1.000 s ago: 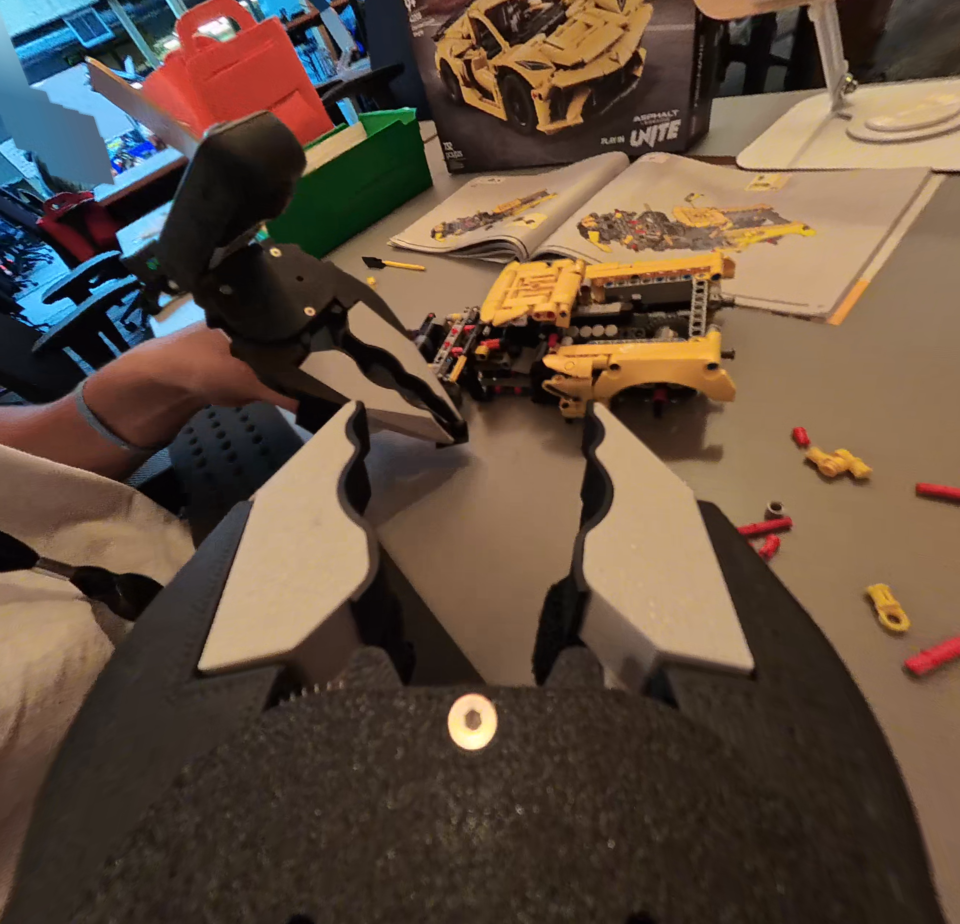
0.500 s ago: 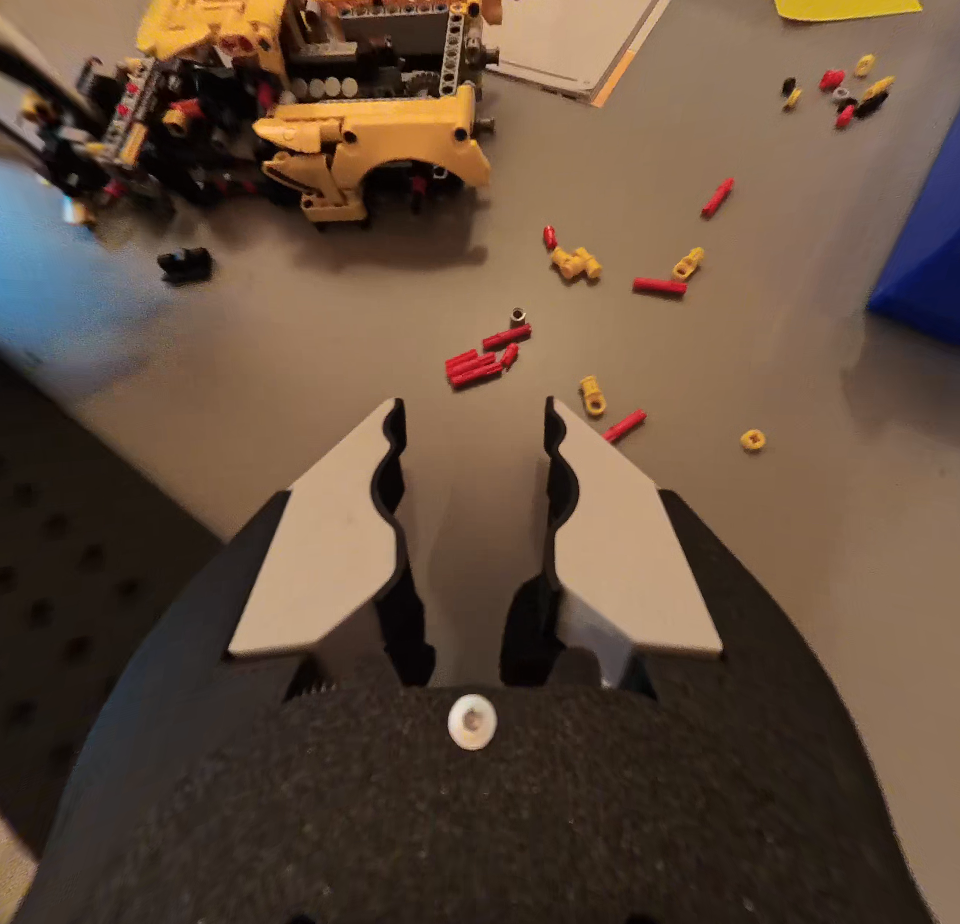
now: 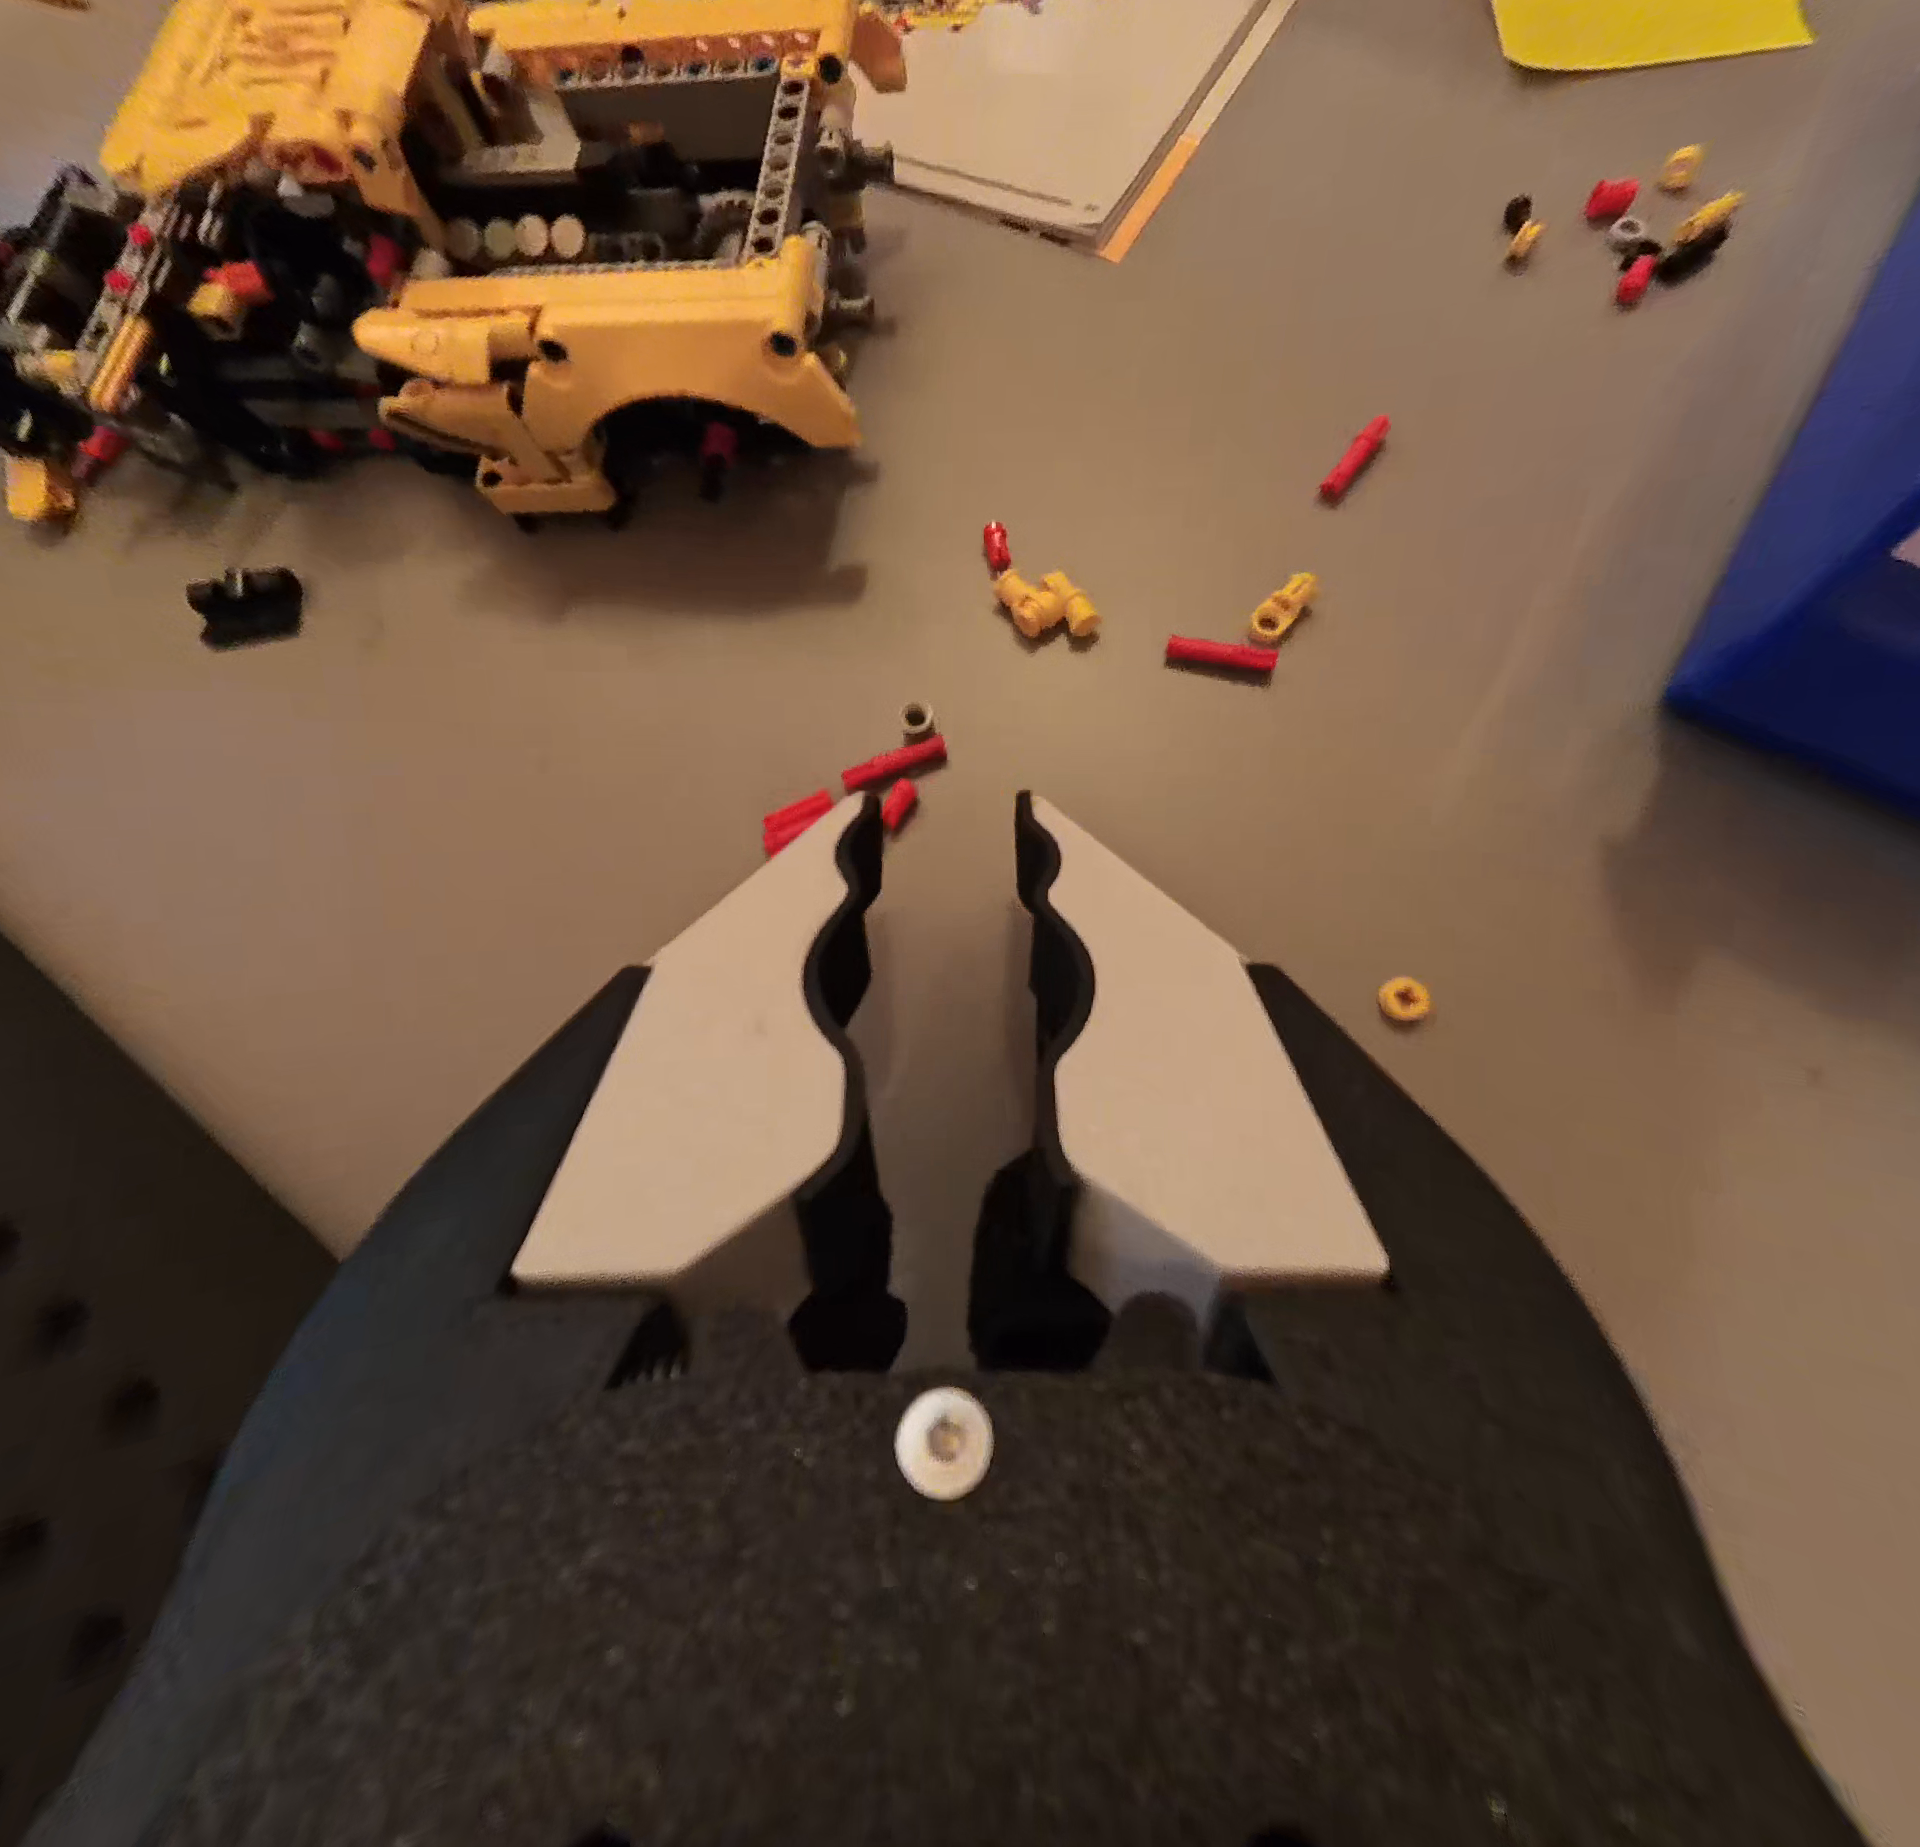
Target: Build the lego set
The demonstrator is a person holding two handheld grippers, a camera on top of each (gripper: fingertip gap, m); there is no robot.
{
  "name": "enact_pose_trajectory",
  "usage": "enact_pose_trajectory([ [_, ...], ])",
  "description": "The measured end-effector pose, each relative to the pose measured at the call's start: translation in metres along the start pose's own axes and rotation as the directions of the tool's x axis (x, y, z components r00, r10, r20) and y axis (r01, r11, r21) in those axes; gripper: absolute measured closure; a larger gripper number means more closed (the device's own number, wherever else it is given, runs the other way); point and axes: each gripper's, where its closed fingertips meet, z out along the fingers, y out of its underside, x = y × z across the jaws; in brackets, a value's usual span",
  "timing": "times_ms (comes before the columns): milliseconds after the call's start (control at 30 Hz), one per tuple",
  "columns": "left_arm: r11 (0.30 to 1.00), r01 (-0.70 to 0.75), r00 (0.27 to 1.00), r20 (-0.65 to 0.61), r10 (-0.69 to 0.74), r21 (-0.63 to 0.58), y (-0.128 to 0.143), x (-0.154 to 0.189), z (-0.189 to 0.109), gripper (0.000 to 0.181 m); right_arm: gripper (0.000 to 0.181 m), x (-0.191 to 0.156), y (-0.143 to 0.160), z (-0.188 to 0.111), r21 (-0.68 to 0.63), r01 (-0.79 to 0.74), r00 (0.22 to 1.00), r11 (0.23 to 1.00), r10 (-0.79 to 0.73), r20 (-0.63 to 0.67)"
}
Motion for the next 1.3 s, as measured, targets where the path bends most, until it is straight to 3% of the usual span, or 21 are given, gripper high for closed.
enact_pose_trajectory([
  [133,0.998,0.055,0.998,0.004,-0.055,0.014,0.000,-0.007,-0.001,0.157,0.158,0.014,-0.012,0.019,-0.017,0.020,0.999,1.000,-0.021,-0.040],
  [267,1.000,0.009,0.999,0.044,-0.008,-0.009,0.005,-0.013,-0.001,0.157,0.160,0.020,-0.028,0.037,-0.010,0.023,0.999,1.000,-0.024,-0.042],
  [433,0.999,-0.027,0.999,0.044,0.029,-0.027,0.009,-0.010,0.002,0.157,0.160,0.066,-0.046,0.052,-0.021,-0.053,0.978,0.998,0.048,-0.202],
  [500,0.998,-0.039,0.998,0.040,0.041,-0.042,0.012,-0.009,0.003,0.157,0.155,0.072,-0.048,0.055,-0.046,-0.078,0.976,0.996,0.067,-0.205],
  [667,0.996,-0.066,0.996,0.048,0.069,-0.053,0.013,-0.009,0.002,0.157,0.154,0.052,-0.043,0.042,-0.065,-0.030,0.987,0.997,0.020,-0.158],
  [867,0.998,-0.052,0.999,0.013,0.052,-0.044,0.011,0.000,0.004,0.157,0.153,-0.012,-0.021,0.008,-0.004,0.003,0.999,1.000,-0.003,0.045],
  [1100,0.989,-0.121,0.993,-0.007,0.121,-0.088,0.019,0.011,0.009,0.157,0.159,-0.044,-0.004,0.003,-0.068,0.082,0.996,0.994,-0.084,-0.018],
  [1300,0.975,-0.189,0.982,-0.010,0.189,-0.117,0.024,0.018,0.010,0.157,0.160,-0.042,0.006,0.019,-0.144,0.089,0.994,0.986,-0.096,-0.044],
])
